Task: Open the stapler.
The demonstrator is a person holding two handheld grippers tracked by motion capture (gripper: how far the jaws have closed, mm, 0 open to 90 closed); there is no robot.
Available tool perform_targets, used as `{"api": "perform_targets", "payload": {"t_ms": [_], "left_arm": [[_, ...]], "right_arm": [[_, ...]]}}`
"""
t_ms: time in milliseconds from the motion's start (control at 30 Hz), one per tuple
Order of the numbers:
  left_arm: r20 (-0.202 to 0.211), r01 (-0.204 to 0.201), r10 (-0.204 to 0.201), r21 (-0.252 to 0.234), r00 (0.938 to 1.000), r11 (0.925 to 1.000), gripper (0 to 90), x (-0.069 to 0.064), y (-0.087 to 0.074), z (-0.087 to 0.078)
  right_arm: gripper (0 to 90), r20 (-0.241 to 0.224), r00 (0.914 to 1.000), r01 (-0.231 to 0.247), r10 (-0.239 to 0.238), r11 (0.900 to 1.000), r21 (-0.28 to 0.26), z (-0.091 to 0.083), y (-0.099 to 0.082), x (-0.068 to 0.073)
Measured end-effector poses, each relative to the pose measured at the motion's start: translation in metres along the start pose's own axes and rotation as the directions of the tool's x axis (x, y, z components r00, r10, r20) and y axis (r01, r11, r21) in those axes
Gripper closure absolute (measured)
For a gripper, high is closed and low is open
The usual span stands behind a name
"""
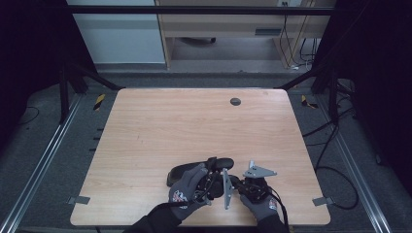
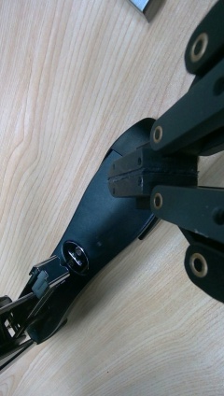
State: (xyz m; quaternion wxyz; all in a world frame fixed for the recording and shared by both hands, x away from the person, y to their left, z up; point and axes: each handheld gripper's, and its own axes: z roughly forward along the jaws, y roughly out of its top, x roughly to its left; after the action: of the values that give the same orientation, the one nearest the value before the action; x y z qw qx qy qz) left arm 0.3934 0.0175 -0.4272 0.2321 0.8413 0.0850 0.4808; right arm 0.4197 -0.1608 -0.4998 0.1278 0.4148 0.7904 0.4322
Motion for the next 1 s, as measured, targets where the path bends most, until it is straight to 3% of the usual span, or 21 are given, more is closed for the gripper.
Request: {"api": "perform_targets", "payload": {"t_ms": [233, 500, 733, 1000], "left_arm": [[0.003, 0.016, -0.016, -0.005, 0.9999, 0.9999, 58.0, 0.007, -0.002, -0.004], [0.004, 0.062, -0.062, -0.023, 0.9980, 0.9978, 58.5, 0.016, -0.005, -0.010], [0.005, 0.067, -0.067, -0.023, 0.9978, 0.9975, 58.6, 0.021, -0.007, -0.013], [0.003, 0.109, -0.109, -0.036, 0.9940, 0.9934, 58.9, 0.031, -0.012, -0.019]], "right_arm": [[90.0, -0.001, 1.0000, 0.001, -0.001, 1.0000, -0.002, 0.000, 0.000, 0.000], [90.0, -0.001, 1.0000, -0.001, 0.001, 1.0000, -0.002, 0.000, 0.000, 0.000], [90.0, 0.001, 1.0000, -0.004, 0.004, 1.0000, 0.001, 0.000, 0.000, 0.001], [90.0, 0.005, 1.0000, -0.003, 0.003, 1.0000, 0.002, 0.000, 0.000, 0.001]]}}
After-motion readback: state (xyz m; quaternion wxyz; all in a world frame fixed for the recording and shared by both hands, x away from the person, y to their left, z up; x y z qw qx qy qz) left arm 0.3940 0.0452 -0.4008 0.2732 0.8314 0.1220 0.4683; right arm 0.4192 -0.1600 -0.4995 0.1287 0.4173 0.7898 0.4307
